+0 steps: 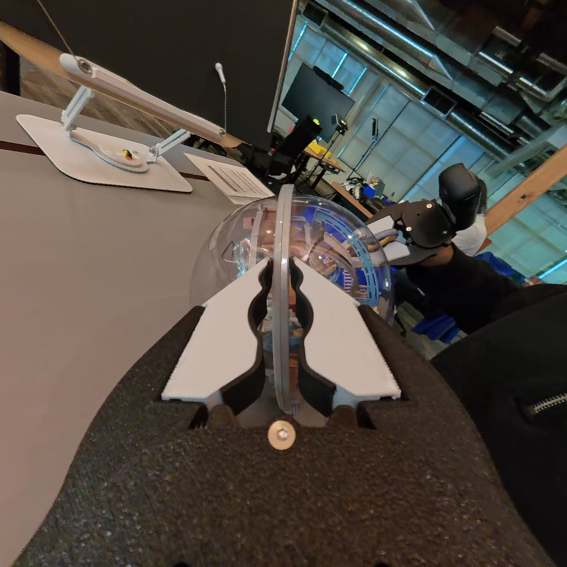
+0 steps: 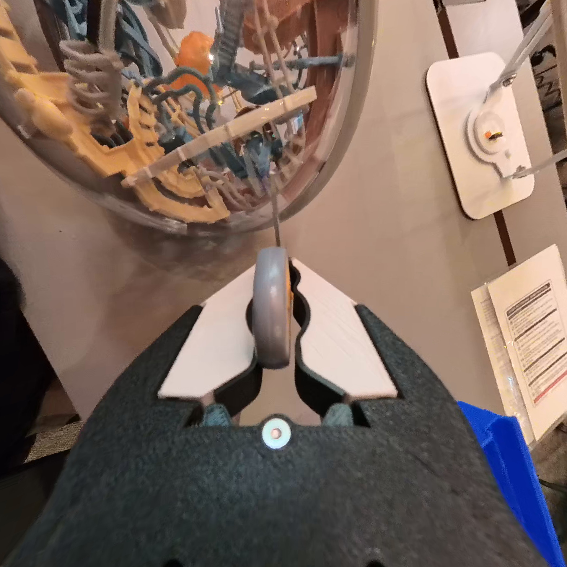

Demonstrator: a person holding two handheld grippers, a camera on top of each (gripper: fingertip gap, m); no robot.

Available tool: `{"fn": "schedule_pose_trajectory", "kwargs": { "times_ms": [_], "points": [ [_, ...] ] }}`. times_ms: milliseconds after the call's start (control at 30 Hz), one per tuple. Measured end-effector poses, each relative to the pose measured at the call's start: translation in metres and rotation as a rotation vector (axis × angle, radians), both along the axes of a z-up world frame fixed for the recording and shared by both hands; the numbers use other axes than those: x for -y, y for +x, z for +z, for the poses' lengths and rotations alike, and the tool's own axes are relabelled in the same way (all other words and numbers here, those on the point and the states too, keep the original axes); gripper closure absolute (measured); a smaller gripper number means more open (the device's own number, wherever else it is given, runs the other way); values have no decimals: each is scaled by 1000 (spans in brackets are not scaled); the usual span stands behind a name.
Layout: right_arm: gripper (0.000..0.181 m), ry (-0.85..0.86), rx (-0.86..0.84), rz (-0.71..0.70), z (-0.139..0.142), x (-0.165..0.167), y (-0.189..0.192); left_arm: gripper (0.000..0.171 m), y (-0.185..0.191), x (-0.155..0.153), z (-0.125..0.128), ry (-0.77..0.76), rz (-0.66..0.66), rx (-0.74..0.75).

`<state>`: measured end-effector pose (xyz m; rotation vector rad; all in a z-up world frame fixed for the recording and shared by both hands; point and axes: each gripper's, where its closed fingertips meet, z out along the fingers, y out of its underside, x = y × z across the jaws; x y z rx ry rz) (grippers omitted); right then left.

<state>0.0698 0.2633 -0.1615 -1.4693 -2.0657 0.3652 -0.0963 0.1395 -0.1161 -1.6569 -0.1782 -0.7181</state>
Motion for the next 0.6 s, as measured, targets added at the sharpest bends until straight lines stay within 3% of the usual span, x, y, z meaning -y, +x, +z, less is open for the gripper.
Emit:
{"fn": "schedule_pose_trajectory", "kwargs": {
  "times_ms": [67,167,367,467,600],
  "points": [
    [171,-7,-4,-11,1,0,0,160,-2,0,1,-2,30,-34],
    [172,-32,-24,-20,4,0,-1,144,-4,4,6,11,54,-50],
    [172,-81,-75,-32,21,-1,-1,139,-13,12,16,32,119,-61],
    [172,-58,-84,-42,34,-6,4,139,-14,20,36,91,165,-115],
    [172,-67,-105,-37,59,-6,14,139,16,23,73,198,146,-222]
  ]
}}
